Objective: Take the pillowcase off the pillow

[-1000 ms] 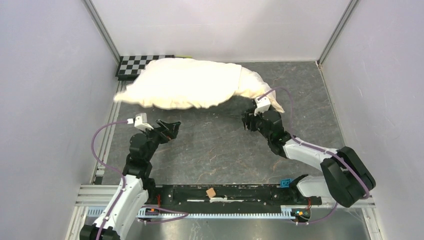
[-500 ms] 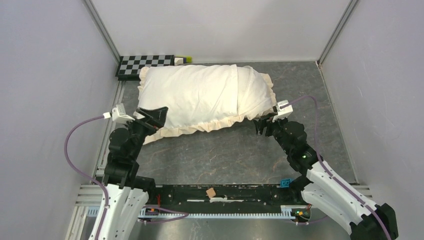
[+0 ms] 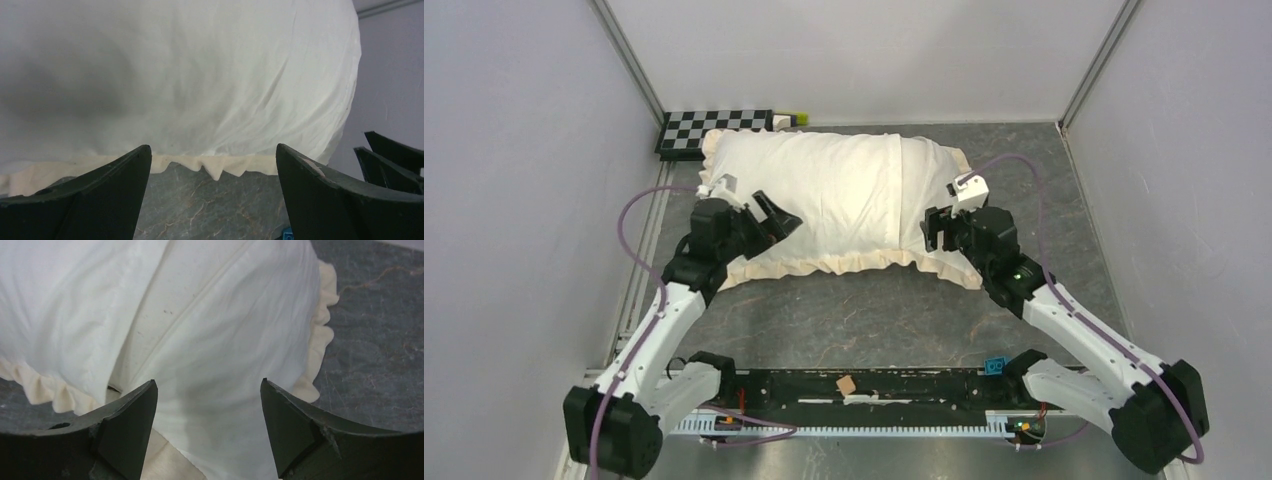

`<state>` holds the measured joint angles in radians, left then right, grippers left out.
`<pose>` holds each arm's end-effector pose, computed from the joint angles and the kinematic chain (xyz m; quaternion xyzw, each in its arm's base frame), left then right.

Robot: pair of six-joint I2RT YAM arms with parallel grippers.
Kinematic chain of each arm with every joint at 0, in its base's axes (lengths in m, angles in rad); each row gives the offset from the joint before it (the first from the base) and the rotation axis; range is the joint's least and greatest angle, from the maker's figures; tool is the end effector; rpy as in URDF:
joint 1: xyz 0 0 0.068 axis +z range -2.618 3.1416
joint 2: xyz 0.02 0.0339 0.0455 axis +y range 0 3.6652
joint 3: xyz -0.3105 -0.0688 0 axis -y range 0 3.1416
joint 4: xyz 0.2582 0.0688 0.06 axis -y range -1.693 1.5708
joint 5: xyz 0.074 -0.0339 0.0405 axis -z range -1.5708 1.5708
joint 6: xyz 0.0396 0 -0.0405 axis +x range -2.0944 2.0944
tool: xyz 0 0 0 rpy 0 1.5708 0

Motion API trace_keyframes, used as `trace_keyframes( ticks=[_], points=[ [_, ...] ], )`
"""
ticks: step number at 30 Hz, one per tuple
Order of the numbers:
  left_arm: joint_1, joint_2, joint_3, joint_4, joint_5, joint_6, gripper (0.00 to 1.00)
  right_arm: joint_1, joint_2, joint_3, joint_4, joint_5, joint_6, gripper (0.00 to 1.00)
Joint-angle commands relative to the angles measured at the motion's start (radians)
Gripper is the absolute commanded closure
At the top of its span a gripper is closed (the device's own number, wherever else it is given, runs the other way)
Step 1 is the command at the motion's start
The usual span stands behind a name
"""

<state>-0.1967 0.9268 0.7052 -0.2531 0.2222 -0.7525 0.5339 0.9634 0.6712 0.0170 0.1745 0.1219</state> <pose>0.1933 -0.0474 0.3121 -0.1772 0.8316 -0.3208 0.4173 0.1895 0.1040 0.3208 -0.1110 0.7883 0.1278 0.5915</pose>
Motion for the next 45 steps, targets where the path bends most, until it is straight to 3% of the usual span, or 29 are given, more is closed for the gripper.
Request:
trace_keyframes(
  ticks=[1,3,5,7,9,11,17,20,23,25,28,36,40,43,45],
  points=[
    [-0.268,0.083,0.138,-0.002,-0.074,0.176,0.00,-0.003,0.087,-0.026,-0.028,0.027,-0.002,0.18],
    [-0.423,0.143,0.198,-0.024,-0.208,0.225,0.00,-0.005,0.120,-0.048,-0.025,0.026,0.019,0.18],
    [-0.473,0.189,0.235,-0.020,-0.260,0.219,0.00,-0.005,0.142,-0.069,0.006,-0.019,0.033,0.19],
    [-0.486,0.238,0.261,-0.012,-0.264,0.209,0.00,-0.005,0.148,-0.107,0.036,-0.126,0.030,0.22],
    [-0.489,0.281,0.285,-0.016,-0.263,0.208,0.00,-0.001,0.140,-0.163,0.117,-0.344,0.009,0.27],
    [-0.489,0.305,0.300,-0.020,-0.271,0.218,0.00,0.044,0.137,-0.194,0.194,-0.498,0.012,0.26],
    [-0.489,0.309,0.324,-0.026,-0.304,0.244,0.00,0.188,0.058,-0.158,0.157,-0.525,-0.045,0.24],
    [-0.489,0.314,0.344,-0.044,-0.307,0.259,0.00,0.189,-0.048,-0.148,0.097,-0.408,-0.065,0.22],
    [-0.510,0.334,0.374,-0.058,-0.336,0.291,0.00,0.189,-0.131,-0.118,-0.001,-0.049,-0.043,0.17],
    [-0.544,0.351,0.401,-0.057,-0.378,0.309,0.00,0.187,-0.170,-0.099,-0.060,0.162,-0.018,0.06],
    [-0.592,0.393,0.455,-0.047,-0.425,0.338,0.00,0.184,-0.204,-0.088,-0.081,0.340,-0.001,0.02],
    [-0.634,0.641,0.706,-0.168,-0.444,0.404,0.00,0.179,-0.158,-0.041,-0.099,0.345,0.030,0.02],
    [-0.637,0.748,0.825,-0.299,-0.586,0.399,0.00,0.179,-0.131,-0.036,-0.075,0.325,0.050,0.02],
    [-0.624,0.785,0.843,-0.348,-0.699,0.371,0.15,0.179,-0.065,0.004,-0.062,0.321,0.076,0.02],
    [-0.590,0.778,0.828,-0.360,-0.685,0.330,0.24,0.178,-0.004,0.057,-0.081,0.347,0.130,0.02]
  ],
)
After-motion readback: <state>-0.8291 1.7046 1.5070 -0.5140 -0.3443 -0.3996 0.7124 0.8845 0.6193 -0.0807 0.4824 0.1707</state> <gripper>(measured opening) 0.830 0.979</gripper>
